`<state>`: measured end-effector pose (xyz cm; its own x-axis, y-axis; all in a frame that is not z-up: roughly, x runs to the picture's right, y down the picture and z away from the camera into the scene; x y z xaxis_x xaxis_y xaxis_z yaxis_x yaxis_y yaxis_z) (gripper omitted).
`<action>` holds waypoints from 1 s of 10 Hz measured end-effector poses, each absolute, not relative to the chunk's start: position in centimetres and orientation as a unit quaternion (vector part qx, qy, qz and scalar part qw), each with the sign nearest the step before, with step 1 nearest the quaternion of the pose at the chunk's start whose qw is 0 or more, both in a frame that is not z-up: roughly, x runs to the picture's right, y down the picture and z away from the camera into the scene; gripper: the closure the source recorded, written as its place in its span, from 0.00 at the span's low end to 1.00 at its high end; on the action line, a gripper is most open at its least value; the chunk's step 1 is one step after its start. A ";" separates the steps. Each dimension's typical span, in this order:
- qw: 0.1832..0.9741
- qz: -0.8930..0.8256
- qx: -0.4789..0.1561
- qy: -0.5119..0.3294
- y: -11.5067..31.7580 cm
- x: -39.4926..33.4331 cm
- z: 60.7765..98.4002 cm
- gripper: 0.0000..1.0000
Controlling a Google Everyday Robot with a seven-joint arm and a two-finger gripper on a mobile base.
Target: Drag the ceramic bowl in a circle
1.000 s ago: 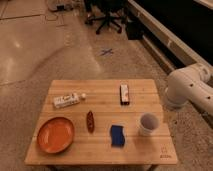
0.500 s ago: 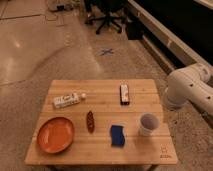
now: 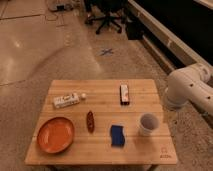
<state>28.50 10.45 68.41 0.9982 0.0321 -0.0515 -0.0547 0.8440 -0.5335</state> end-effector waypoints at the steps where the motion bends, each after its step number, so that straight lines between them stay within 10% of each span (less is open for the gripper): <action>1: 0.960 0.023 -0.278 0.020 10.5 28.5 68.4 0.35; 10: 0.958 -0.027 -0.285 -0.030 9.7 20.8 67.5 0.35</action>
<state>20.79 9.73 67.46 0.9967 -0.0350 0.0737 0.0696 0.8363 -0.5438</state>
